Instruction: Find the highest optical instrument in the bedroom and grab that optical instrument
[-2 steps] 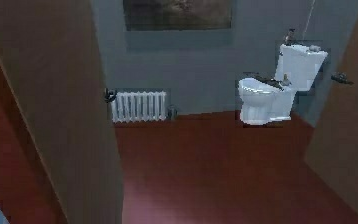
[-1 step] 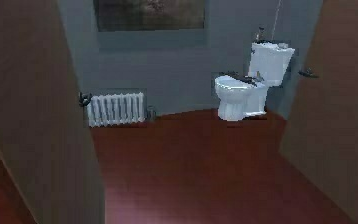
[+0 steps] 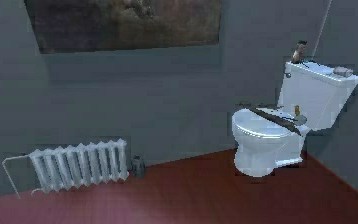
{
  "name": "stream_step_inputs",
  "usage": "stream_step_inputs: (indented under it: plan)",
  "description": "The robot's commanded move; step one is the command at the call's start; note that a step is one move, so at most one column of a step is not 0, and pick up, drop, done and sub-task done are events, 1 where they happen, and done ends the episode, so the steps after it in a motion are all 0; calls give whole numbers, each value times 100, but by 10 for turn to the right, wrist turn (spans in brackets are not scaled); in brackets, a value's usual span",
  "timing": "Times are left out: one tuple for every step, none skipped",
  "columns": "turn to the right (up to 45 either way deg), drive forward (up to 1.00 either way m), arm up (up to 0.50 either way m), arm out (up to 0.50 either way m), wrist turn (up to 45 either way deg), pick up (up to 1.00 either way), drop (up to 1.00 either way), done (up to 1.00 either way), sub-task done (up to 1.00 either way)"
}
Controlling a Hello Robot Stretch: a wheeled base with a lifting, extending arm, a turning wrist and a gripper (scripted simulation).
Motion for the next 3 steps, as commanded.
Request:
stream_step_inputs:
  plan:
    - [30, 0, 0, 0, 0, 0, 0, 0, 0]
    - [0, 5, 0, 0, 0, 0, 0, 0, 0]
    - [-30, 0, 0, 0, 0, 0, 0, 0, 0]
